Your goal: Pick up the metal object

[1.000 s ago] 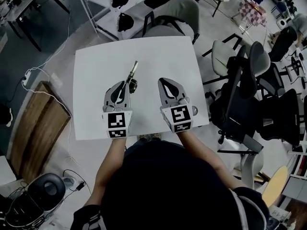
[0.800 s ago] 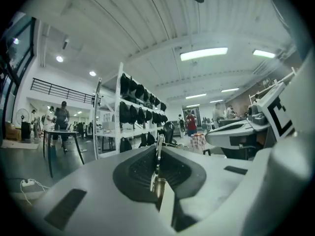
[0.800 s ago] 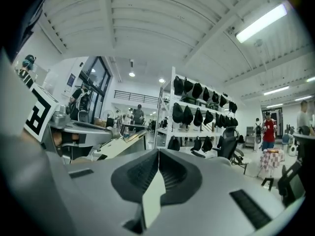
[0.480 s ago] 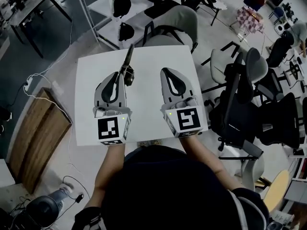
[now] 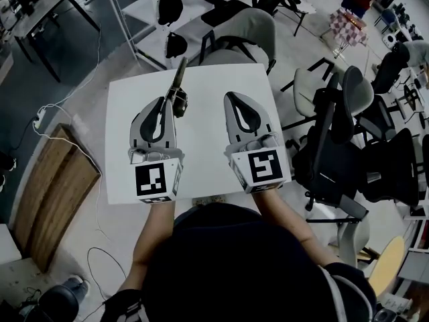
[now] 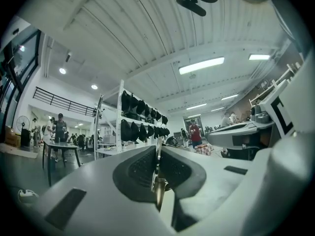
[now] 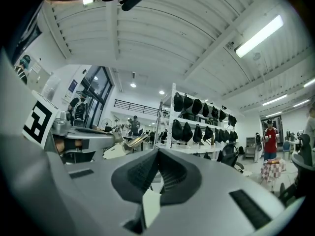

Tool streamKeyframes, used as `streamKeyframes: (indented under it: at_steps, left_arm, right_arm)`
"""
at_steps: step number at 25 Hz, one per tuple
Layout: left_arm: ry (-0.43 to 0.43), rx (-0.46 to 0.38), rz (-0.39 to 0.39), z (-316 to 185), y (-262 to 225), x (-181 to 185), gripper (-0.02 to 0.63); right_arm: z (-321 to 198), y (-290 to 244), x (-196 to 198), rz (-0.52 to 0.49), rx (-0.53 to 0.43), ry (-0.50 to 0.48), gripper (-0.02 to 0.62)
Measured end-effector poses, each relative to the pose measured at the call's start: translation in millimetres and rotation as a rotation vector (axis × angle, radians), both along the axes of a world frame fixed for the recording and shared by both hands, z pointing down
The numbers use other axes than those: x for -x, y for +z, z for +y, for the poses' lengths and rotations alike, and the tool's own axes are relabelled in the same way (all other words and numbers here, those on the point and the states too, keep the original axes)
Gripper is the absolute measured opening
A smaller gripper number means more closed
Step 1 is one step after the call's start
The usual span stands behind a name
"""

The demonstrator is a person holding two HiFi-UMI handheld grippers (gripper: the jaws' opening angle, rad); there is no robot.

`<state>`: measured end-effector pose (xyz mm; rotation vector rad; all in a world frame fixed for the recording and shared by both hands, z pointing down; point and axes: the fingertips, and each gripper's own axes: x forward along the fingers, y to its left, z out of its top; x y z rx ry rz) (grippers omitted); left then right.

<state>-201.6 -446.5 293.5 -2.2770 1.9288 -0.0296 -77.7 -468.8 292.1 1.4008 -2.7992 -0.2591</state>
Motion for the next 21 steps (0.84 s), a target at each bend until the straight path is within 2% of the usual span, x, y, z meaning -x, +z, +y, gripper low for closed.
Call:
streamKeyframes:
  at_steps: [21]
  left_arm:
    - [-0.002, -0.013, -0.017, 4.8, 1.6, 8.5, 0.035]
  right_arm:
    - [1.6, 7.8, 5.1, 0.007, 0.012, 0.004, 0.026]
